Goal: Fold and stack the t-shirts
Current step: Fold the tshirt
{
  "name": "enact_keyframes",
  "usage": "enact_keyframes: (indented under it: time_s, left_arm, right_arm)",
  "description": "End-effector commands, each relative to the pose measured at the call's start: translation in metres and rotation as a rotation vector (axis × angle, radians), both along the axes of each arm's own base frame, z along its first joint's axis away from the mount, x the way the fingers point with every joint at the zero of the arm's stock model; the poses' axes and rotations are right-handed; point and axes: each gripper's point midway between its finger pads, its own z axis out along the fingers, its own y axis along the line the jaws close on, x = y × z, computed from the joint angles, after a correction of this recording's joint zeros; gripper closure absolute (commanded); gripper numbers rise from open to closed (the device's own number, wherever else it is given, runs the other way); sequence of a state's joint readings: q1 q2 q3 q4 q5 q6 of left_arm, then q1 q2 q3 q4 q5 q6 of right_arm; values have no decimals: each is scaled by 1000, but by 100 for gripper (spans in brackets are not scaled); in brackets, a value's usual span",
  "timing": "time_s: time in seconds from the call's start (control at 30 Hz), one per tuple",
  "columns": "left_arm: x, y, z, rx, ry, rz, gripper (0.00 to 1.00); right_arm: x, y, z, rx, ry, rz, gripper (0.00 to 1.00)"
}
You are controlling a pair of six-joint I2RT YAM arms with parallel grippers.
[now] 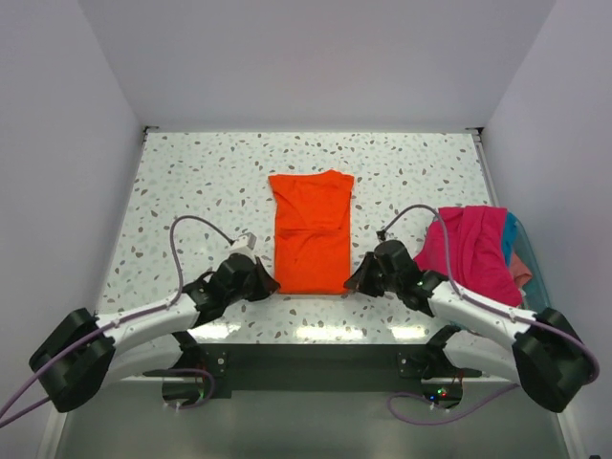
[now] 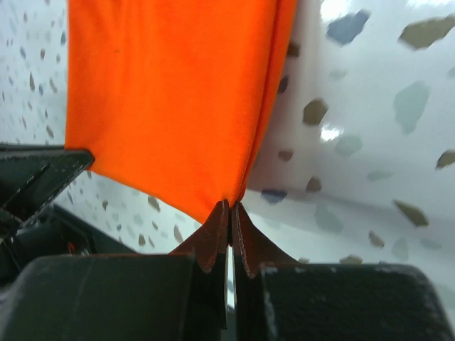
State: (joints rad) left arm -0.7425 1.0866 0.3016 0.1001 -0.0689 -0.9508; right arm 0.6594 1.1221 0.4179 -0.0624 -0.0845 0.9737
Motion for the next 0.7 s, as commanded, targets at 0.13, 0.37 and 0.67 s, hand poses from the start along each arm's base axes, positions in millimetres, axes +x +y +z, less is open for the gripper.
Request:
enact_keyframes:
  time_s: [0.13,0.37,0.67]
  left_arm:
    - [-42,8,18,29,5,-32,100]
    - [-13,9,98,29,-161,21,100]
    - [60,-16,155,49,-268,21,100]
  right_arm:
    - [-39,-25,18,-139,-79,104,100]
    - [-21,-37,82,-218,-206,93,100]
    - [48,-18,156,-281,-351,61,100]
